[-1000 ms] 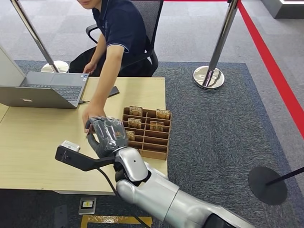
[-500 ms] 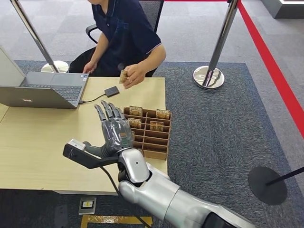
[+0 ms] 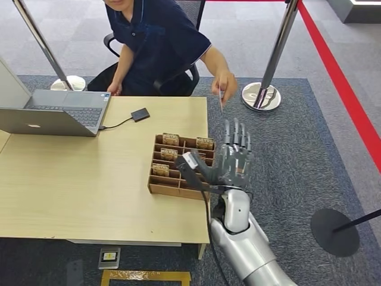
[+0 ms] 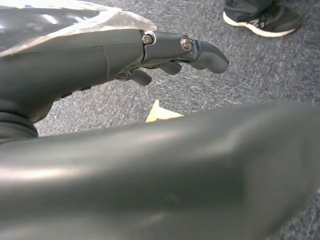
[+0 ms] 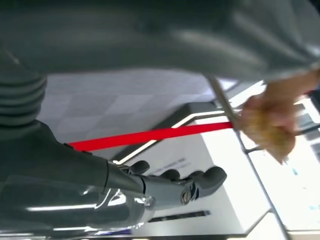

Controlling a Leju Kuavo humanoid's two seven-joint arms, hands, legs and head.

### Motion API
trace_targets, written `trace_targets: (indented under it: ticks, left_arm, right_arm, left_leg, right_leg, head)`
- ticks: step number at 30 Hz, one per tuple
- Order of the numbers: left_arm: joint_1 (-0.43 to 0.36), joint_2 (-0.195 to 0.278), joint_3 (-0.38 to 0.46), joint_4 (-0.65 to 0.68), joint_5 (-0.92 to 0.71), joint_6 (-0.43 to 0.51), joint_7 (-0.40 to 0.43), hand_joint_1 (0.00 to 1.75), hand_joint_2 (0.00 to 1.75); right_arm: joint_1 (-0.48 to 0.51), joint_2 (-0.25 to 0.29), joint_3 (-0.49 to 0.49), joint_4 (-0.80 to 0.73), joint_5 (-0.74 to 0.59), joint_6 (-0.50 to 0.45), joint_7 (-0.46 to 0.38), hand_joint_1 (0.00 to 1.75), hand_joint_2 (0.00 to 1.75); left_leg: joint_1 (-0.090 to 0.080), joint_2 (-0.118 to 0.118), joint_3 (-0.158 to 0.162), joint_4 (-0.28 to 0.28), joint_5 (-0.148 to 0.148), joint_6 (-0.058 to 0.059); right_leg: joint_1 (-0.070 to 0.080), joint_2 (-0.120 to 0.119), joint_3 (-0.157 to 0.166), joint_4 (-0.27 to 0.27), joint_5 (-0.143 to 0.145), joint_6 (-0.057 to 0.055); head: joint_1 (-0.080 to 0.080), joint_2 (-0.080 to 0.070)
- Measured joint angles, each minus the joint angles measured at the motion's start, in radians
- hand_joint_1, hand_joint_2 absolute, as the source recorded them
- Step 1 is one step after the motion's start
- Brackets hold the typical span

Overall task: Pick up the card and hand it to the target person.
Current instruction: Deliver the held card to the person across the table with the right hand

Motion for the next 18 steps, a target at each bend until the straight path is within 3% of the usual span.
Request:
trace_targets:
  ticks: [3, 7, 13, 18]
  left_arm:
    - [0.001, 0.000, 0.004, 0.000, -0.010, -0.013, -0.006, 0.00, 0.00]
    - [0.005, 0.000, 0.015, 0.000, -0.020, -0.020, -0.007, 0.00, 0.00]
    - [0.001, 0.000, 0.025, 0.000, -0.027, -0.020, -0.006, 0.00, 0.00]
    - [0.001, -0.001, 0.040, 0.000, -0.046, -0.020, -0.005, 0.00, 0.00]
  right_arm:
    - [0.131, -0.018, -0.165, -0.169, -0.016, -0.001, -0.023, 0.00, 0.00]
    - [0.307, 0.000, -0.450, -0.396, -0.195, -0.004, -0.248, 0.00, 0.00]
    - [0.400, 0.053, -0.680, -0.553, -0.271, -0.004, -0.365, 0.00, 0.00]
    - [0.438, 0.087, -0.957, -0.605, -0.726, 0.006, -0.623, 0.00, 0.00]
  left_leg:
    - [0.000, -0.002, 0.000, 0.000, -0.001, 0.001]
    - [0.000, -0.002, 0.001, 0.000, -0.004, 0.000]
    - [0.000, 0.000, 0.002, 0.000, -0.004, 0.000]
    - [0.000, 0.000, 0.004, 0.000, -0.005, 0.002]
  right_leg:
    - [0.000, 0.000, 0.001, -0.001, -0.002, 0.003]
    - [0.000, 0.000, 0.002, -0.001, -0.003, 0.003]
    - [0.000, 0.000, 0.002, -0.001, -0.004, 0.003]
    - [0.000, 0.000, 0.005, -0.002, -0.005, 0.005]
  head:
    - [0.000, 0.000]
    - [0.000, 0.000]
    - [0.000, 0.000]
    - [0.000, 0.000]
